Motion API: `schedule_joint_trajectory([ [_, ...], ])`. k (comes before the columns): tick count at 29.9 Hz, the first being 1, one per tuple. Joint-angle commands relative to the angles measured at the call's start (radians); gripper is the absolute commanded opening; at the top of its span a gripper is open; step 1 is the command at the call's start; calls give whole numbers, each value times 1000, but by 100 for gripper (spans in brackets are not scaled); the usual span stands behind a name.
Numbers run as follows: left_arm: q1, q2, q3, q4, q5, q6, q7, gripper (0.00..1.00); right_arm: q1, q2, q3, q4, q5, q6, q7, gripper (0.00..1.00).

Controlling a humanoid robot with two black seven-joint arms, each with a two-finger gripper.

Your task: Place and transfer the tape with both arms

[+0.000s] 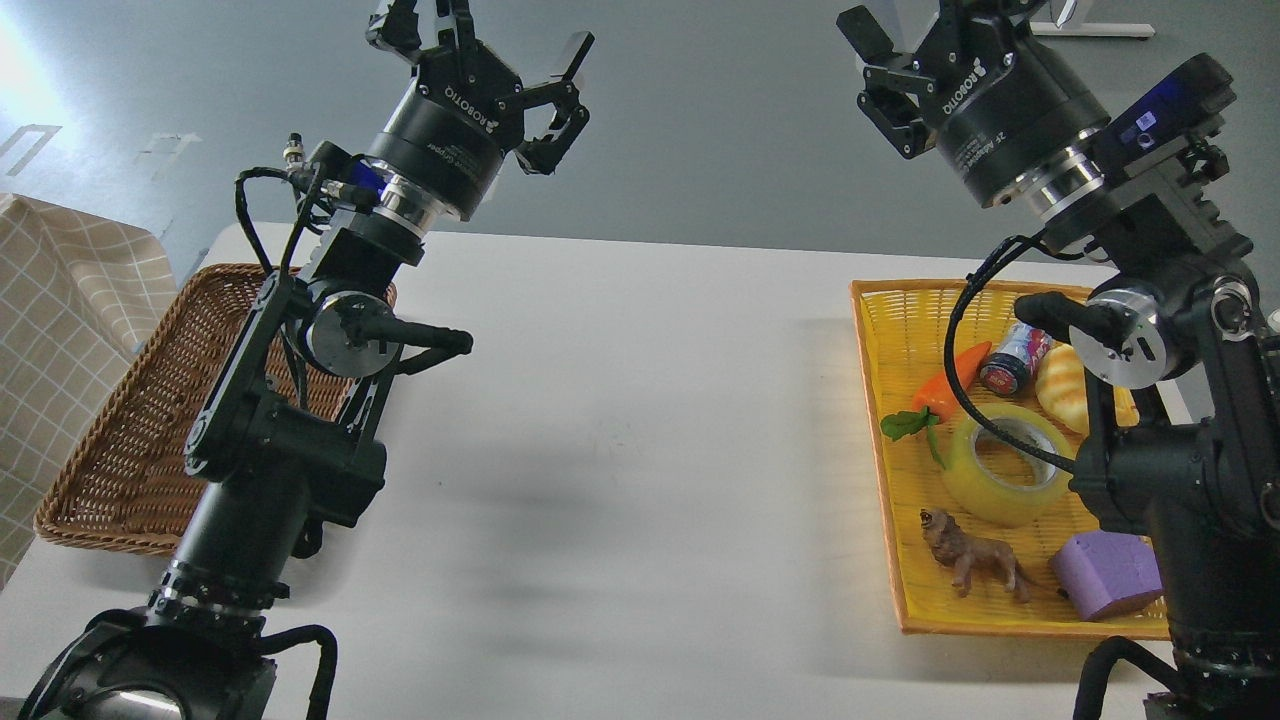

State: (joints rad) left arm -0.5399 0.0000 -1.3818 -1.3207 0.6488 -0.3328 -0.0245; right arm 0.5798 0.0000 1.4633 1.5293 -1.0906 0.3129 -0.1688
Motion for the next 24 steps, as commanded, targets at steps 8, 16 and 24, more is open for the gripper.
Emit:
schedule_joint_trajectory([
  [8, 0, 0, 0, 0, 0, -2, 0, 98, -2, 0, 0, 2, 0, 0, 0, 100],
  [16, 0, 0, 0, 0, -5, -2, 0, 98, -6, 0, 0, 3, 0, 0, 0, 100],
  [24, 0, 0, -2, 0, -8, -2, -2, 98, -6, 0, -50, 6, -3, 5, -6, 100],
])
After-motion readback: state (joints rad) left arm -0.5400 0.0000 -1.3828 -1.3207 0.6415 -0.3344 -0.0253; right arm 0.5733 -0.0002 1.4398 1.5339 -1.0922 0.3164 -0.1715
